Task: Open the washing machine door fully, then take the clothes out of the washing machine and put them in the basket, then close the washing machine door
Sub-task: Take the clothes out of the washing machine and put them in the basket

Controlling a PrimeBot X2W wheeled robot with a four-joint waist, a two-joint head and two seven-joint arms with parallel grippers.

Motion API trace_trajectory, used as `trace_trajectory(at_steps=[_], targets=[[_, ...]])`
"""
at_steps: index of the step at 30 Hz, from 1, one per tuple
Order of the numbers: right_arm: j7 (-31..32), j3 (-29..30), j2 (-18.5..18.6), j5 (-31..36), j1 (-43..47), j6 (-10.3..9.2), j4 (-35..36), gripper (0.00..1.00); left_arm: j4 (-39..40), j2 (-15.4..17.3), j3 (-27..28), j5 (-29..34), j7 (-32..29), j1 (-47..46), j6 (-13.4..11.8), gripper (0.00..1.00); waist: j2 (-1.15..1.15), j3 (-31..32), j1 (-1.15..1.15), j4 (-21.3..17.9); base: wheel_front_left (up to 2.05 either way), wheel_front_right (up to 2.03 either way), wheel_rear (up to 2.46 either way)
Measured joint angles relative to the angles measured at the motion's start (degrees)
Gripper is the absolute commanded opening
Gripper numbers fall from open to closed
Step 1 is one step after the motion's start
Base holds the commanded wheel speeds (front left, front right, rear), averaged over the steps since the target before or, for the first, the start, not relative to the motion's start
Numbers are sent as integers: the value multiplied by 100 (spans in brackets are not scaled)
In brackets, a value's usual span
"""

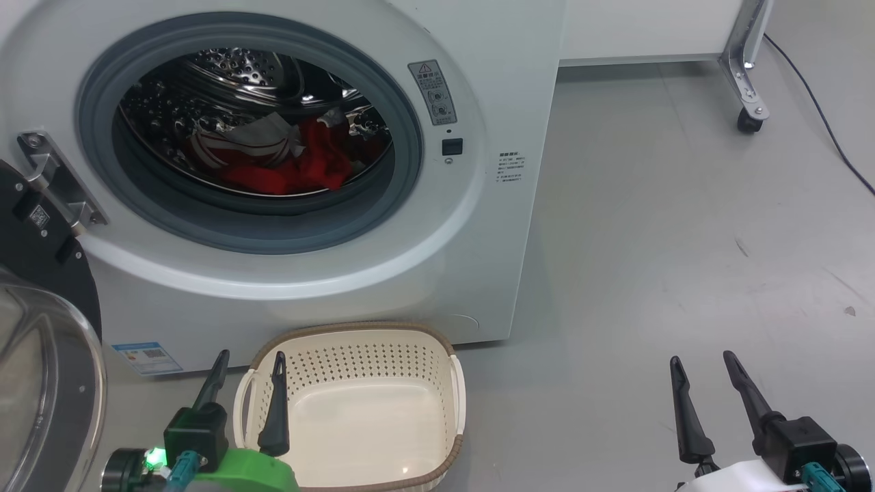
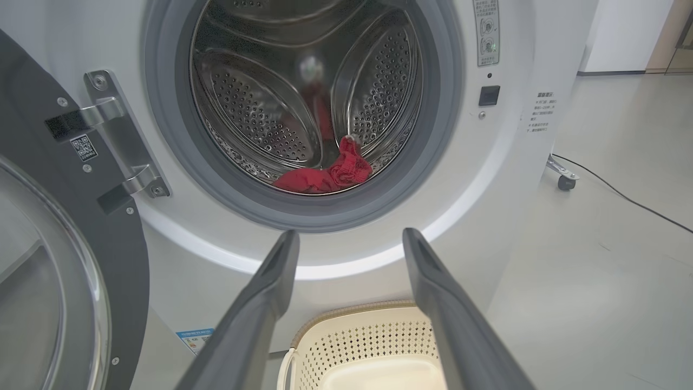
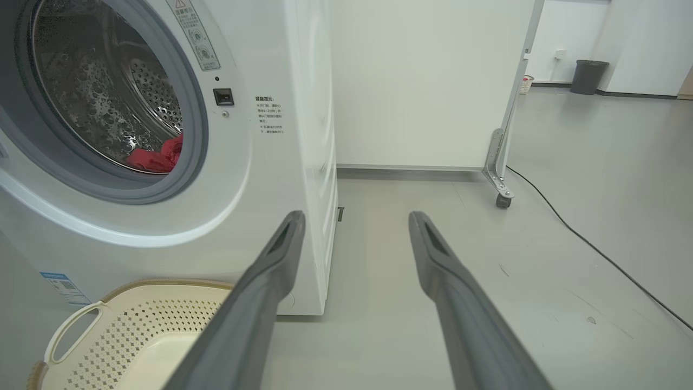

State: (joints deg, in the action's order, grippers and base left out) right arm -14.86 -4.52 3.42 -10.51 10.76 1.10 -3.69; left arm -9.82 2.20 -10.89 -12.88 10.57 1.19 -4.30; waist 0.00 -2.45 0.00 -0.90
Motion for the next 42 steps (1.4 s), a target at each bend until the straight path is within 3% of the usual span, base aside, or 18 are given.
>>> trace_trajectory(at_steps=[9,26,42], targets=[[0,-68,-2,2,-79,60,101,100,-161,1,-9,-303,-54,-216,5,100,0,-259,0,-48,0,0,0],[0,-278,-4,7,-569,236,353,100,-934,11,129,-561,-739,-1923,158,100,0,-1162,0,-327,0,0,0],[0,-396,-33,-116,-1255,341,441,100,-1681,515,430,-704,-1755,-4031,356,100,0,-2255,0,-897,0,0,0]])
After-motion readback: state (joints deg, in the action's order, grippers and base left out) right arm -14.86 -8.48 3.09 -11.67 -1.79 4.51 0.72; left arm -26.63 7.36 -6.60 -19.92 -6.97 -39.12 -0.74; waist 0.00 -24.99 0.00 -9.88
